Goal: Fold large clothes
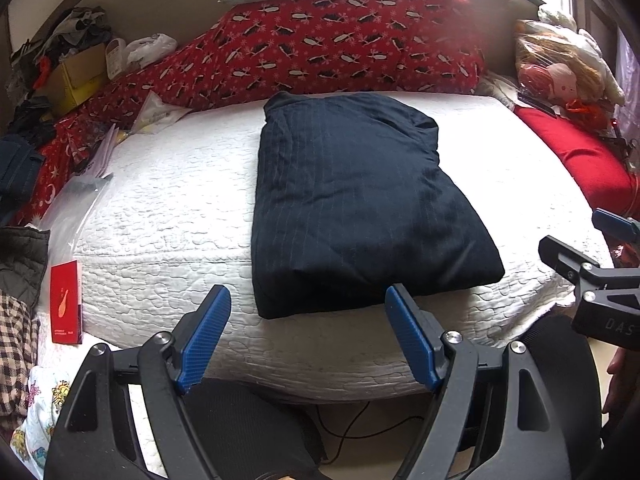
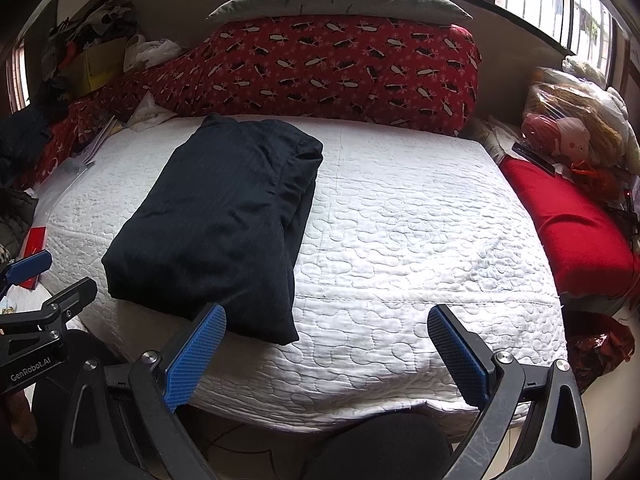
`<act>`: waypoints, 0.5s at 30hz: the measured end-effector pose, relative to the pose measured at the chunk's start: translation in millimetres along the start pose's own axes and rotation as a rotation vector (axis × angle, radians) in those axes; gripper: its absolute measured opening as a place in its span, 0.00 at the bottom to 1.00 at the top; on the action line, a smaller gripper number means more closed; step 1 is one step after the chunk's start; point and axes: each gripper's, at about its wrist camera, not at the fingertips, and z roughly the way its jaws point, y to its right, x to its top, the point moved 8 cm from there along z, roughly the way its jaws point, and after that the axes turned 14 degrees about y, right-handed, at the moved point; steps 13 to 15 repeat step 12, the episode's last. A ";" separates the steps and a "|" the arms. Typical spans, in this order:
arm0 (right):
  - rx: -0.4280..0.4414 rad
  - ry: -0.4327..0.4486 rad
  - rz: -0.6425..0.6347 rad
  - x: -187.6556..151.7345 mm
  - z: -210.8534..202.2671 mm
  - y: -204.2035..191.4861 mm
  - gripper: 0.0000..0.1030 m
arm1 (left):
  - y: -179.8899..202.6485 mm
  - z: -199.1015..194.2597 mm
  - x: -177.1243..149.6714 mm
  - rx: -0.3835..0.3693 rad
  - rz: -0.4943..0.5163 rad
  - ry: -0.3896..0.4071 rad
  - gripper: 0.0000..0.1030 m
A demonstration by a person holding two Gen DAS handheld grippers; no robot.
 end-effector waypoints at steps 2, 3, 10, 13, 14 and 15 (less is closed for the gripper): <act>0.002 -0.001 -0.001 -0.1 0.0 -1.0 0.98 | 2.6 -1.0 -0.8 -0.014 0.000 -0.005 0.77; 0.003 -0.001 -0.001 0.0 0.0 -1.2 0.98 | 3.3 -1.0 -0.9 -0.020 -0.002 -0.007 0.77; 0.005 -0.005 0.011 -0.6 -0.2 -1.9 0.98 | 6.9 -1.9 -1.4 -0.048 -0.024 -0.015 0.77; 0.005 -0.005 0.015 -0.3 -0.2 -1.5 0.98 | 9.6 -2.1 -1.3 -0.068 -0.026 -0.021 0.77; 0.005 -0.005 0.015 -0.3 -0.2 -1.5 0.98 | 9.6 -2.1 -1.3 -0.068 -0.026 -0.021 0.77; 0.005 -0.005 0.015 -0.3 -0.2 -1.5 0.98 | 9.6 -2.1 -1.3 -0.068 -0.026 -0.021 0.77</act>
